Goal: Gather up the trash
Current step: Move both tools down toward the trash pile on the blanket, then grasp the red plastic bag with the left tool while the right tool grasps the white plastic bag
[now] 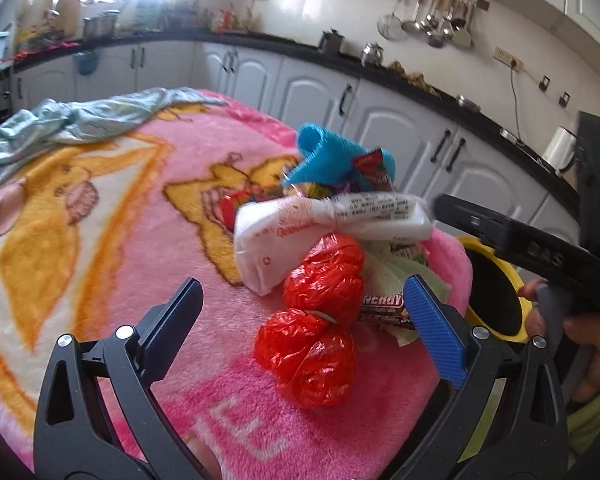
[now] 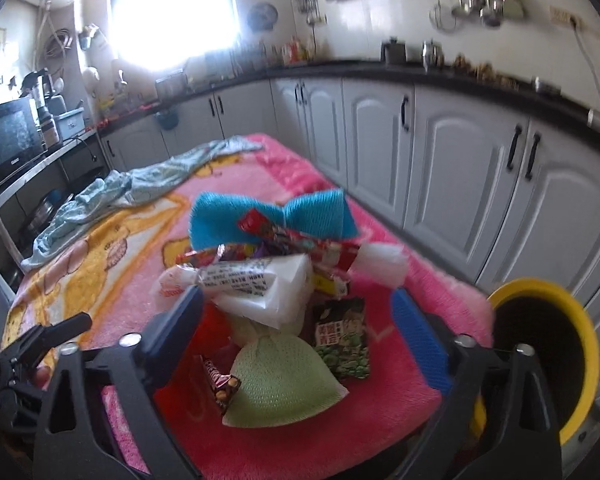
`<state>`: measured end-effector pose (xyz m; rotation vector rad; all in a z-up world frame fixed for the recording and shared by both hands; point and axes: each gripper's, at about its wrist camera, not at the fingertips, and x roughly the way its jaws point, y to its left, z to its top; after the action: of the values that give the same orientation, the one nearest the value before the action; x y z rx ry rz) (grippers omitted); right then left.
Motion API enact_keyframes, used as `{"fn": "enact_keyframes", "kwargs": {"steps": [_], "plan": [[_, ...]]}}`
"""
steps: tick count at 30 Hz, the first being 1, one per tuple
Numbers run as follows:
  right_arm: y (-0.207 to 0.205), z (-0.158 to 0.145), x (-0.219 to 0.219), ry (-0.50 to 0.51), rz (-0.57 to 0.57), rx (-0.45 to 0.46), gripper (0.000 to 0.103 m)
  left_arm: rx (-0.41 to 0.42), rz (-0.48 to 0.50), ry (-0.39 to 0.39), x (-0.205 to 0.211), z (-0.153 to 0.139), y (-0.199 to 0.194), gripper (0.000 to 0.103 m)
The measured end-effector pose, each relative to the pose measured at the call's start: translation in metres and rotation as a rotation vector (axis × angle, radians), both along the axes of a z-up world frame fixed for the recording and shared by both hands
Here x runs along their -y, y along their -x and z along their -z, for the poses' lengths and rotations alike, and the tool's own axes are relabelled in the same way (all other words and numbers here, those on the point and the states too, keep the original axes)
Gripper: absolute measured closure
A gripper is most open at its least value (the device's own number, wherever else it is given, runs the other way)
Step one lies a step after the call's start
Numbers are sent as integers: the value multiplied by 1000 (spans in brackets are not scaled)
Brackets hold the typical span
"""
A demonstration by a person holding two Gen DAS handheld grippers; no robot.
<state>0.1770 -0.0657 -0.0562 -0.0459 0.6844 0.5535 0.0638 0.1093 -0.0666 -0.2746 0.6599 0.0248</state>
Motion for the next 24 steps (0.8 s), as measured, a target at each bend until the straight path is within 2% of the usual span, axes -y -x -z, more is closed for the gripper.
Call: {"fn": "enact_keyframes", "kwargs": {"steps": [5,9,12,14,17,21,23,24], "plan": [[-24,18,-6,-47,-11,-104,30,-51,46,8,-2,12,-17,12],[-35,25,-12,-60,-39,-152,37,-77,71,24,-6,19,-26,17],[-42,28,-10,-80,-56,-192,49,-99,83,52,-10,22,-31,25],[-43,29,-10,-97,-84,-211,66,-113,93,66,-11,23,-33,30],[-40,25,-10,-110,-112,-216,76,-125,115,85,-11,25,-33,33],[-31,16,-10,-124,-147,-202,83,-129,143,79,-7,26,-32,51],[-25,12,-11,-127,-163,-197,86,-132,159,83,-6,26,-31,64],[-21,10,-12,-128,-172,-192,86,-135,159,81,-5,26,-30,65]]}}
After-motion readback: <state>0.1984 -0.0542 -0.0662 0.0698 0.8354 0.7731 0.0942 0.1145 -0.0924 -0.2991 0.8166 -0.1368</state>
